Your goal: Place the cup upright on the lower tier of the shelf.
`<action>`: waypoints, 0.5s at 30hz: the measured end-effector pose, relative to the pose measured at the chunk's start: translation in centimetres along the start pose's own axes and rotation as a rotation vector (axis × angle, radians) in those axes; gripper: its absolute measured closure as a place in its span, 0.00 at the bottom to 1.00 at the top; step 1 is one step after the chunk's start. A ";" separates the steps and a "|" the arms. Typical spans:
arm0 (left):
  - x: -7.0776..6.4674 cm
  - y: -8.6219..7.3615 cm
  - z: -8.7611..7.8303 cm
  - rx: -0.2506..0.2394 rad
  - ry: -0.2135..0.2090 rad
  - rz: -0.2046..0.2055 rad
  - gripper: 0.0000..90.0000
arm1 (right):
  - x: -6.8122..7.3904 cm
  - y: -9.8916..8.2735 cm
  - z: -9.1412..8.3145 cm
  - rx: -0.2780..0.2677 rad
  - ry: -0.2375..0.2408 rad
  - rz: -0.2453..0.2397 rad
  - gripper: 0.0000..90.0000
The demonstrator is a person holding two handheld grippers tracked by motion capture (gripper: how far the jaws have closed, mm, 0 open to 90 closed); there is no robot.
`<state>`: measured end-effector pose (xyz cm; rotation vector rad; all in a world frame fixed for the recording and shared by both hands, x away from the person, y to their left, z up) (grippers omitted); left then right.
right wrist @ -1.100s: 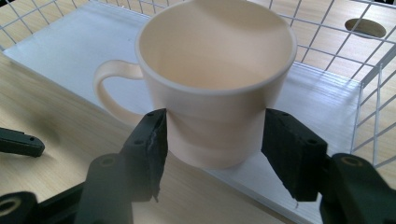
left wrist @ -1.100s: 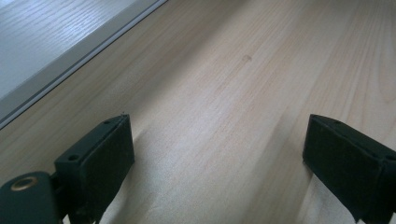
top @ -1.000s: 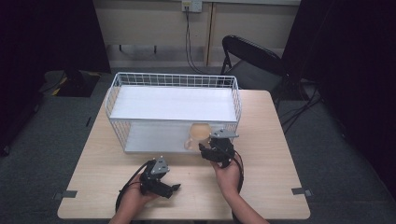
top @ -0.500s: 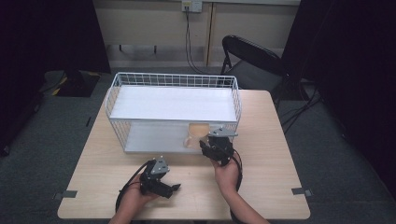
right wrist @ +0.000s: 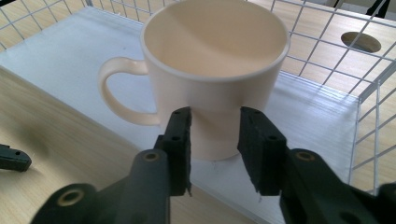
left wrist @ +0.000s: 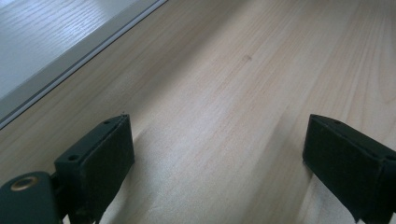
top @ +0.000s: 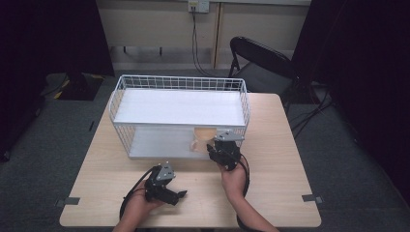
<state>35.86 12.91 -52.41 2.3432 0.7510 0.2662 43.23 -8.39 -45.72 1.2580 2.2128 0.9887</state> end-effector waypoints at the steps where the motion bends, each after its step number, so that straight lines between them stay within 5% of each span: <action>1: 0.0 0.0 0.0 0.000 0.000 0.000 0.09 | 0.0 0.0 0.0 -0.002 0.004 0.004 0.60; 15: 0.0 0.0 0.0 0.000 0.001 0.000 0.09 | -0.2 -0.2 -0.7 0.011 0.073 0.013 0.29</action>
Point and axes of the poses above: each handheld gripper's, and its own axes: z roughly forward along the jaws, y roughly out of its top, x roughly to its left, the point moved 3 cm from there along z, roughly forward along the jaws, and after that the axes turned 7 degrees about x, right-handed, at the moved point
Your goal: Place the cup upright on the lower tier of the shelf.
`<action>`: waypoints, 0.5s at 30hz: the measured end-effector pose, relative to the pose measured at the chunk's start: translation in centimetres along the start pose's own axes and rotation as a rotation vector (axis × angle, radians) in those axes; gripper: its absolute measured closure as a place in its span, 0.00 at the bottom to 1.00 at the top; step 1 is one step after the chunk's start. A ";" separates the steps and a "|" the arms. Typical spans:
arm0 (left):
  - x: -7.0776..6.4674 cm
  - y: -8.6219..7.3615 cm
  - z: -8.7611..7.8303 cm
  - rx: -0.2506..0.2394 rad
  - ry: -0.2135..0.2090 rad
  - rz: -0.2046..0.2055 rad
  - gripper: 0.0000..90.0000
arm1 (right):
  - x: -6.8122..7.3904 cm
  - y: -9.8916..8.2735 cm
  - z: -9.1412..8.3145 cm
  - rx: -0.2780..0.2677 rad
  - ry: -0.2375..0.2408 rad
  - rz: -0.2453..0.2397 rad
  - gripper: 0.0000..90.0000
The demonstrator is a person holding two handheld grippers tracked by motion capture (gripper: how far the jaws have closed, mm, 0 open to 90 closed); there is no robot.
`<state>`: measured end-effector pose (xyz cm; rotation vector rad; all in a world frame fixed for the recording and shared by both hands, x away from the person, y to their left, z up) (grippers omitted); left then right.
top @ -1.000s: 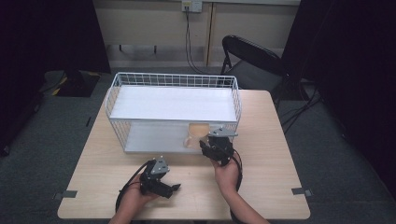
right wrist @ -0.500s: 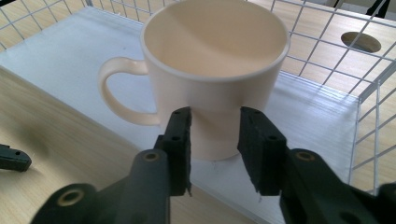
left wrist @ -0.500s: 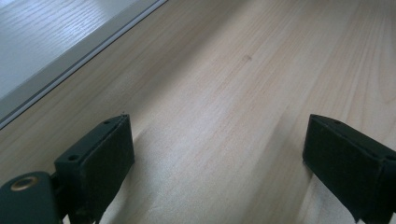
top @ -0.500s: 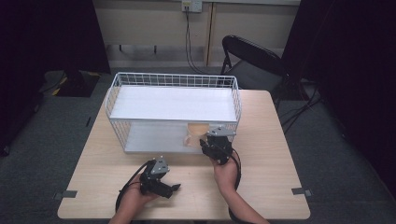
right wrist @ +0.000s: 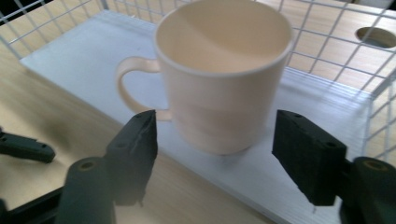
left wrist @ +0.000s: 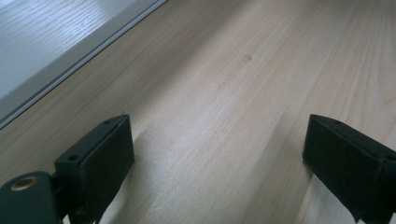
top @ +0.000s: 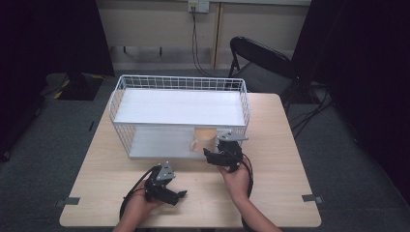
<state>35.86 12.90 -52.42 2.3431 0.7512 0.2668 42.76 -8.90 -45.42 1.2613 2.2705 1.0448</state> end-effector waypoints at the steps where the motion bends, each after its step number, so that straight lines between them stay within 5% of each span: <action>1: 0.0 0.0 0.0 0.000 0.000 0.000 0.09 | 0.0 0.0 0.0 0.002 0.003 0.000 0.28; 15: 0.0 0.0 0.0 0.000 0.000 0.000 0.09 | 0.9 -0.6 -1.0 -0.023 0.072 -0.042 0.17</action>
Point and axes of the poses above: each handheld gripper's, and its own axes: z roughly forward along the jaws, y roughly out of its top, x roughly to its left, the point moved 3 cm from there along z, roughly forward along the jaws, and after that the axes turned 7 degrees about x, right-handed, at the moved point
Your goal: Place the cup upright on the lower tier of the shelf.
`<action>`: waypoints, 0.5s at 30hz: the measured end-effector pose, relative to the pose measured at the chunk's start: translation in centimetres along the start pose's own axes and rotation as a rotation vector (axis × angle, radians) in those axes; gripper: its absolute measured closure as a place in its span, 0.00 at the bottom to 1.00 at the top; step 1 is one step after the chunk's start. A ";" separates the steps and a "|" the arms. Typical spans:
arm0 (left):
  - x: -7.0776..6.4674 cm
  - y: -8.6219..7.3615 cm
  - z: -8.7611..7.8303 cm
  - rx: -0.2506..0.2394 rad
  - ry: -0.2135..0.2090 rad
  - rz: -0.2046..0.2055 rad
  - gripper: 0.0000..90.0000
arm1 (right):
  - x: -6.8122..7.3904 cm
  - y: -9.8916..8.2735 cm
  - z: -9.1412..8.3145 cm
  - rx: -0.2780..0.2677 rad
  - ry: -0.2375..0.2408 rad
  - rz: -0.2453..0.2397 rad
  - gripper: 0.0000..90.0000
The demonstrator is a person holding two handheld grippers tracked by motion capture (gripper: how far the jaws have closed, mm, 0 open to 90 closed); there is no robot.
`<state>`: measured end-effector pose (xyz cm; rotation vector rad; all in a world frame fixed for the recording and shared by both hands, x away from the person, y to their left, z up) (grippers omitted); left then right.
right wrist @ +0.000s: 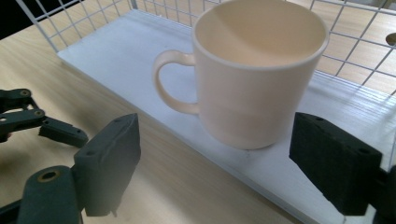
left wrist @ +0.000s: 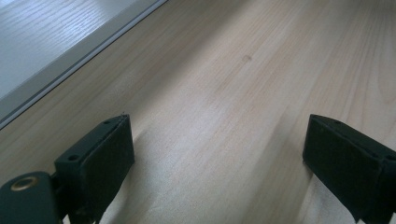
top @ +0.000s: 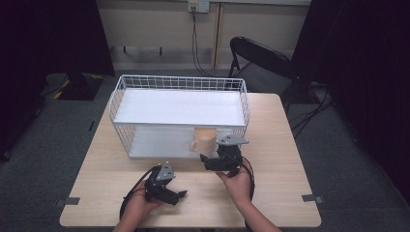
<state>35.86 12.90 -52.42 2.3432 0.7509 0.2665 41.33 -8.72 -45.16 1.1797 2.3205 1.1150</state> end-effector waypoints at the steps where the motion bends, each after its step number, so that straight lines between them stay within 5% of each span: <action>1: 0.0 0.0 0.0 0.000 0.000 0.000 0.09 | 0.0 -0.1 -0.1 0.001 0.002 -0.002 0.17; 15: 0.0 0.0 0.0 -0.001 -0.005 0.001 0.09 | -1.8 -2.1 -2.0 0.017 0.019 -0.001 0.16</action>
Point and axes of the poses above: each handheld gripper's, and its own axes: z roughly forward along the jaws, y roughly out of its top, x roughly to its left, the point moved 3 cm from there along z, roughly forward along the jaws, and after that the axes turned 7 degrees about x, right-handed, at the moved point
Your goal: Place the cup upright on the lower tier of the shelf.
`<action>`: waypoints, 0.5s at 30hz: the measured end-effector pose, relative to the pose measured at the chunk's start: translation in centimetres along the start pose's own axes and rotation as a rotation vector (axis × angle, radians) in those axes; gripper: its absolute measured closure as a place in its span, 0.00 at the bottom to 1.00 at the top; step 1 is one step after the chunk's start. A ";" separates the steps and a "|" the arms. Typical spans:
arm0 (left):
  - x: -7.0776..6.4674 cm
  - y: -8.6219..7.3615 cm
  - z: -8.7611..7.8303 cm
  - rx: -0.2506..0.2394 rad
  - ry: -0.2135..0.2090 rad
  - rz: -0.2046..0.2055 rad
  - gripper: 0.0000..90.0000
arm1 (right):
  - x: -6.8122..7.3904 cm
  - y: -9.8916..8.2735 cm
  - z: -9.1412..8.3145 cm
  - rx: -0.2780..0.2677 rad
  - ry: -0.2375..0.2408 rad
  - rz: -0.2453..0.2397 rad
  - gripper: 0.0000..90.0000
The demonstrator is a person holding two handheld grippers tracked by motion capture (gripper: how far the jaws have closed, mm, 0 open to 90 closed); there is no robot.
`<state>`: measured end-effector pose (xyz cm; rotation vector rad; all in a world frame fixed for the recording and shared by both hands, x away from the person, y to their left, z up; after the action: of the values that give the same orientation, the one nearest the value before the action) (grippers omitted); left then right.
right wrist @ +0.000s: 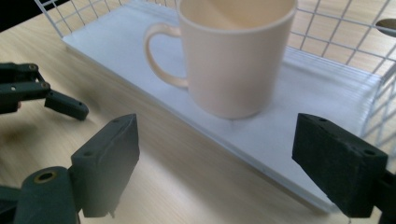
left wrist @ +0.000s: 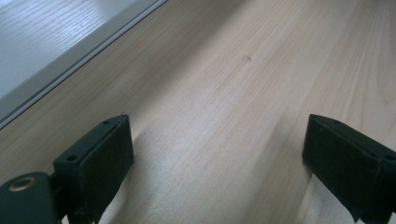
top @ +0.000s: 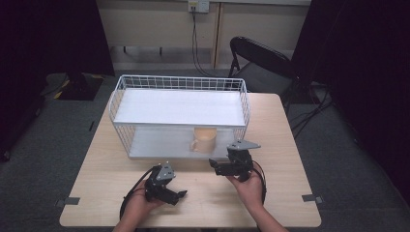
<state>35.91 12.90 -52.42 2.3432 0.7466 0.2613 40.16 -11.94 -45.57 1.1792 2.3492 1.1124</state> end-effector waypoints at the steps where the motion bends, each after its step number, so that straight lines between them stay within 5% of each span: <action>1: 0.0 0.0 0.0 0.000 0.000 0.000 0.09 | -0.2 -0.2 -0.1 0.002 0.003 0.001 0.16; 15: 0.0 0.0 0.0 0.000 0.000 0.000 0.09 | -1.1 -1.6 -1.7 0.019 0.030 -0.032 0.16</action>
<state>35.91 12.90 -52.42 2.3432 0.7467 0.2614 39.04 -14.29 -45.68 1.1343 2.3972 1.1072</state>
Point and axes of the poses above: each handheld gripper's, and its own axes: z roughly forward along the jaws, y roughly out of its top, x roughly to its left, the point moved 3 cm from there along z, roughly forward along the jaws, and after that the axes turned 7 degrees about x, right-handed, at the moved point
